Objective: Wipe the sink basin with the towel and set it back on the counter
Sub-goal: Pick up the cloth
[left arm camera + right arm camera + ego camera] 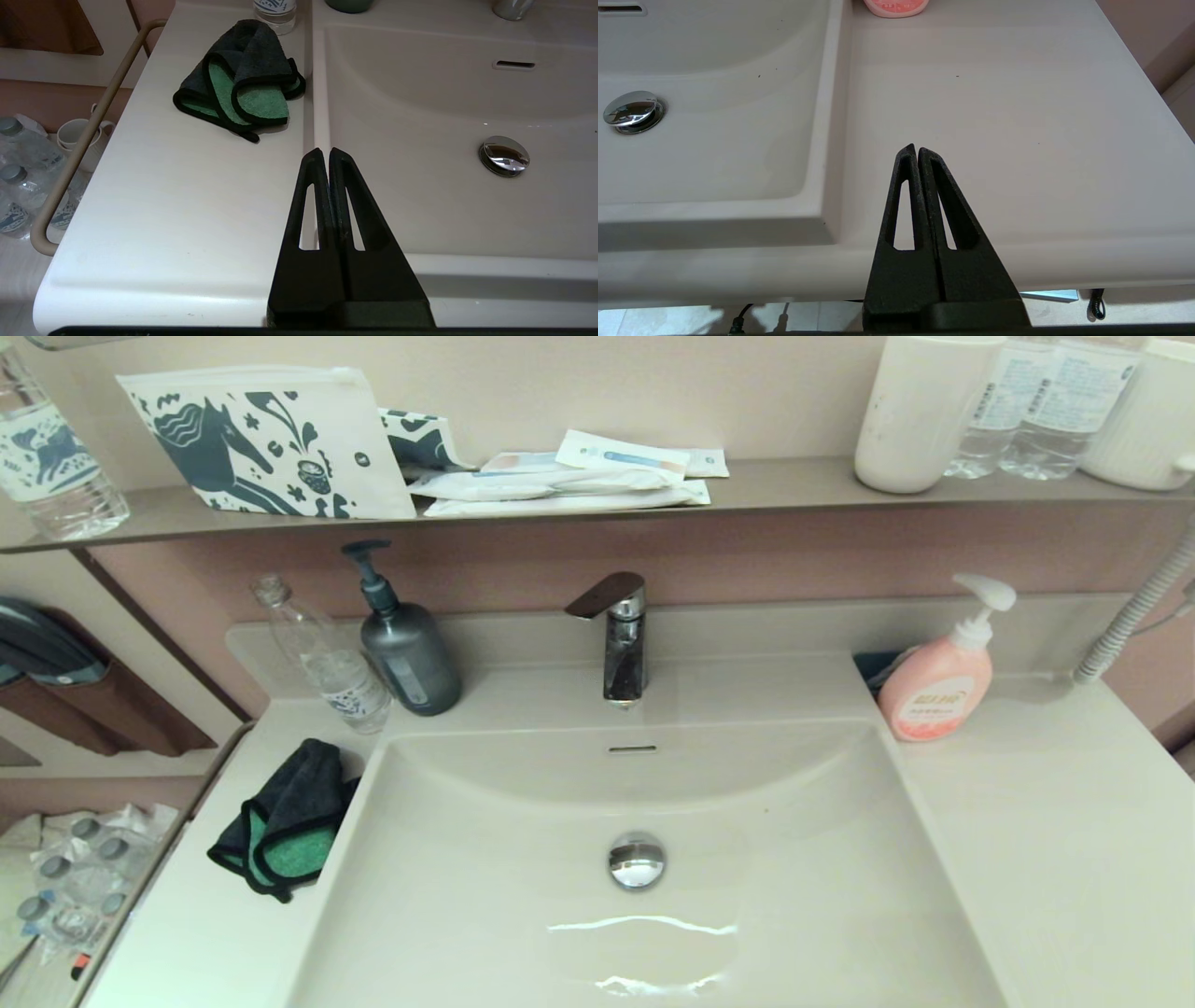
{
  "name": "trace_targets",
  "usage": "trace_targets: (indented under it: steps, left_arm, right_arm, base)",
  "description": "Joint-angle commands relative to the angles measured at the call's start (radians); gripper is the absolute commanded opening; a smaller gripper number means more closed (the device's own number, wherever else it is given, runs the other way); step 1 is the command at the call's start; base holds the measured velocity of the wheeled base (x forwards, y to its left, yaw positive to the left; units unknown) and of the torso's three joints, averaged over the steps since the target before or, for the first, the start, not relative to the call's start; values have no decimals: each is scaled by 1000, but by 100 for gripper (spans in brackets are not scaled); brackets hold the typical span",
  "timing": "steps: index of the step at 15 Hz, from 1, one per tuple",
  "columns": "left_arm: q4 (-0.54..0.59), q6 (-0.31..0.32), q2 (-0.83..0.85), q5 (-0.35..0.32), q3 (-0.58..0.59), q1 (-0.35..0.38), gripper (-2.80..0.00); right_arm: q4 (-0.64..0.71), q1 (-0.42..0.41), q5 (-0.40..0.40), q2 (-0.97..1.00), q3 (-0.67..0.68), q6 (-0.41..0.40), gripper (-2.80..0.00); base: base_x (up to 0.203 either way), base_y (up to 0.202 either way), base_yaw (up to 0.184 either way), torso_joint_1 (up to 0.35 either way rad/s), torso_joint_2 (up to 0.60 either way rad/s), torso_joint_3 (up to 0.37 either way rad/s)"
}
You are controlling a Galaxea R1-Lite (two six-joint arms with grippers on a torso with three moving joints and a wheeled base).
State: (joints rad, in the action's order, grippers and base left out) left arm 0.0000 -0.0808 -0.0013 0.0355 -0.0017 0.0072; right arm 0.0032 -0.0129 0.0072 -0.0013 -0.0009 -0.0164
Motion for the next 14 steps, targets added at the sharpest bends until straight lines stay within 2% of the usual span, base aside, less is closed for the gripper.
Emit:
trace_targets:
  steps: [1, 8, 14]
  left_arm:
    - [0, 0, 1, 1, 0, 0, -280]
    - [-2, -16, 1, 3, 0, 0, -280]
    - [0, -5, 1, 3, 0, 0, -280]
  right_arm:
    - [0, 0, 0, 1, -1, 0, -280]
    - [0, -1, 0, 1, 0, 0, -280]
    - [0, 1, 0, 1, 1, 0, -280]
  base:
    - [0, 0, 0, 0, 0, 0]
    - [0, 0, 0, 0, 0, 0]
    - [0, 0, 0, 0, 0, 0]
